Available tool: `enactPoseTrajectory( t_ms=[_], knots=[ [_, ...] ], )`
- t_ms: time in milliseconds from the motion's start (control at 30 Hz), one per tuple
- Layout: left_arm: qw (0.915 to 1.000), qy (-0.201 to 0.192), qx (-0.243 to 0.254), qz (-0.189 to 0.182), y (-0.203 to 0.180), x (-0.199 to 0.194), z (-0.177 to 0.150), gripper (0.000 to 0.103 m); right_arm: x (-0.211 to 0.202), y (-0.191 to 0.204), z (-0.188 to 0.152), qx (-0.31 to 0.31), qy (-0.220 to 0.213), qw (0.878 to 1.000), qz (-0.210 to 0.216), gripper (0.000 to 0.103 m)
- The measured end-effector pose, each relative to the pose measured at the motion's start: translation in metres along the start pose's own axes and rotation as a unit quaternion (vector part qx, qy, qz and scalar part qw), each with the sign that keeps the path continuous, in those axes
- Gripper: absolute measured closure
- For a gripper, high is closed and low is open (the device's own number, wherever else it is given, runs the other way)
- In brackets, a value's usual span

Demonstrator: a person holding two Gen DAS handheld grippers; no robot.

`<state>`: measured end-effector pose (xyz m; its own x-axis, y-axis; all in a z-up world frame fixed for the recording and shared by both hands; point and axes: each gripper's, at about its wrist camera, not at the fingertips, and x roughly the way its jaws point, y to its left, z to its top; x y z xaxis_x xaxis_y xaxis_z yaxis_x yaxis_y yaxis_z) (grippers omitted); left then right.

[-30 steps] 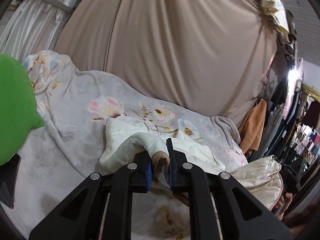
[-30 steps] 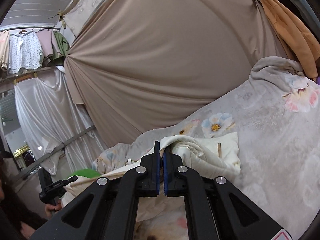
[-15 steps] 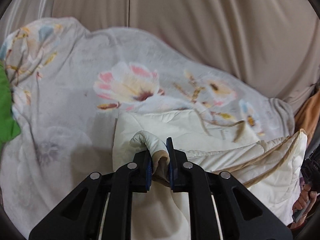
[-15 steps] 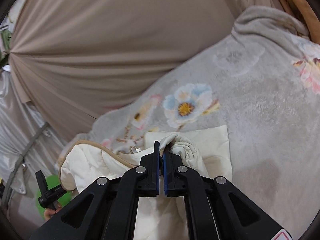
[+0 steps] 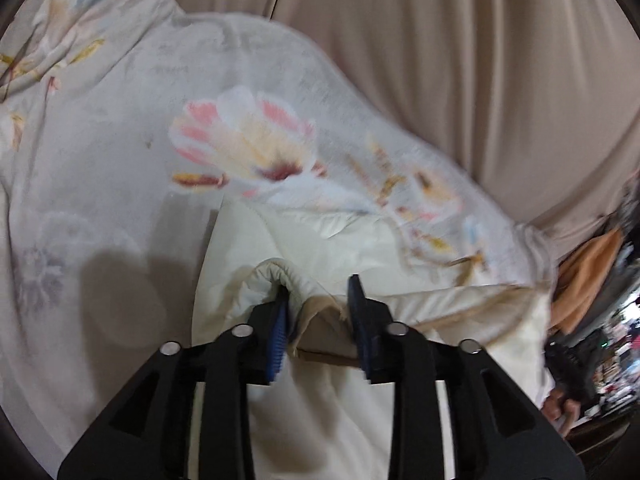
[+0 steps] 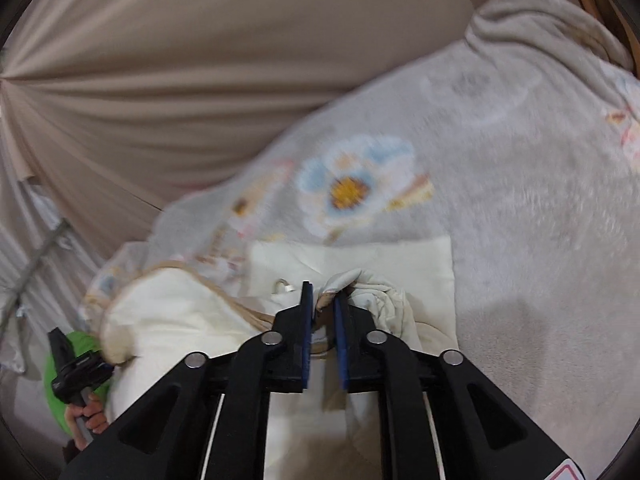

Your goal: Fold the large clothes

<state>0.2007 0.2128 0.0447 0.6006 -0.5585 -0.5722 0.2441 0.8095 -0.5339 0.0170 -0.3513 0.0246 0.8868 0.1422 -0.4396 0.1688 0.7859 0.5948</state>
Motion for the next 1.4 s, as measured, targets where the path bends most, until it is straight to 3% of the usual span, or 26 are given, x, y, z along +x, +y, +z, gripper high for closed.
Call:
enactPoseTrajectory(
  t_ms=[67,100,133,167,233,333,467,567,600,700,733,867,933,967,1067,1133,1300,1367,1400],
  knots=[
    [0.9995,-0.021,0.012,-0.019,-0.005,-0.031,0.003,0.056,-0.035,0.005,-0.001,-0.013,-0.04,0.999,0.013,0.06],
    [0.9992,-0.035,0.021,-0.004,-0.009,-0.044,0.005,0.036,-0.049,0.008,-0.002,-0.022,-0.06,0.998,0.008,0.042],
    [0.9973,-0.058,0.035,0.029,-0.013,-0.058,0.006,0.025,-0.059,0.009,-0.004,-0.031,-0.07,0.997,0.007,0.041],
    [0.9947,-0.077,0.048,0.05,-0.016,-0.068,0.006,0.022,-0.064,0.009,-0.007,-0.039,-0.066,0.997,0.003,0.041],
    [0.9932,-0.08,0.061,0.059,-0.017,-0.071,0.007,0.018,-0.067,0.003,-0.012,-0.039,-0.057,0.997,-0.016,0.041],
    [0.9974,-0.034,0.043,0.047,-0.011,-0.044,0.006,0.018,-0.048,-0.018,-0.022,-0.006,-0.022,0.999,-0.034,0.04],
    [0.9984,0.016,0.027,0.047,-0.002,-0.001,0.002,0.018,-0.022,-0.029,-0.025,0.031,0.011,0.999,-0.021,0.041],
    [0.9975,0.026,0.032,0.057,-0.005,0.017,0.001,0.029,-0.011,-0.022,-0.017,0.022,0.026,0.999,-0.025,0.041],
    [0.9969,0.035,0.036,0.06,-0.007,0.023,0.003,0.044,-0.006,-0.017,-0.014,0.014,0.03,0.999,-0.032,0.045],
    [0.9953,0.038,0.062,0.064,-0.019,0.028,0.008,0.091,0.013,0.002,-0.006,-0.016,0.051,0.997,-0.058,0.09],
    [0.9946,0.026,0.07,0.071,-0.024,0.025,0.01,0.093,0.011,0.009,-0.004,-0.021,0.038,0.998,-0.054,0.092],
    [0.9926,-0.032,0.098,0.065,-0.04,-0.007,0.021,0.094,-0.035,0.041,0.011,-0.05,-0.07,0.996,0.021,0.094],
    [0.9909,-0.03,0.099,0.086,-0.038,-0.005,0.023,0.095,-0.04,0.041,0.014,-0.049,-0.091,0.994,0.015,0.094],
    [0.9889,-0.023,0.103,0.104,-0.033,0.004,0.022,0.094,-0.029,0.034,0.015,-0.052,-0.079,0.995,-0.012,0.094],
    [0.9891,0.043,0.08,0.116,-0.001,0.051,0.007,0.094,0.028,-0.005,0.003,-0.021,0.011,0.997,-0.079,0.095],
    [0.9901,0.042,0.075,0.11,0.009,0.063,-0.001,0.092,0.059,-0.033,-0.016,0.005,0.056,0.995,-0.085,0.095],
    [0.9843,0.035,0.099,0.142,0.002,0.066,-0.002,0.087,0.062,-0.024,-0.013,-0.03,0.07,0.989,-0.124,0.092],
    [0.9846,0.026,0.092,0.146,0.001,0.056,0.0,0.082,0.052,-0.021,-0.011,-0.031,0.062,0.988,-0.138,0.085],
    [0.985,0.019,0.085,0.149,0.0,0.048,0.002,0.074,0.041,-0.021,-0.009,-0.03,0.05,0.988,-0.144,0.078]
  ],
)
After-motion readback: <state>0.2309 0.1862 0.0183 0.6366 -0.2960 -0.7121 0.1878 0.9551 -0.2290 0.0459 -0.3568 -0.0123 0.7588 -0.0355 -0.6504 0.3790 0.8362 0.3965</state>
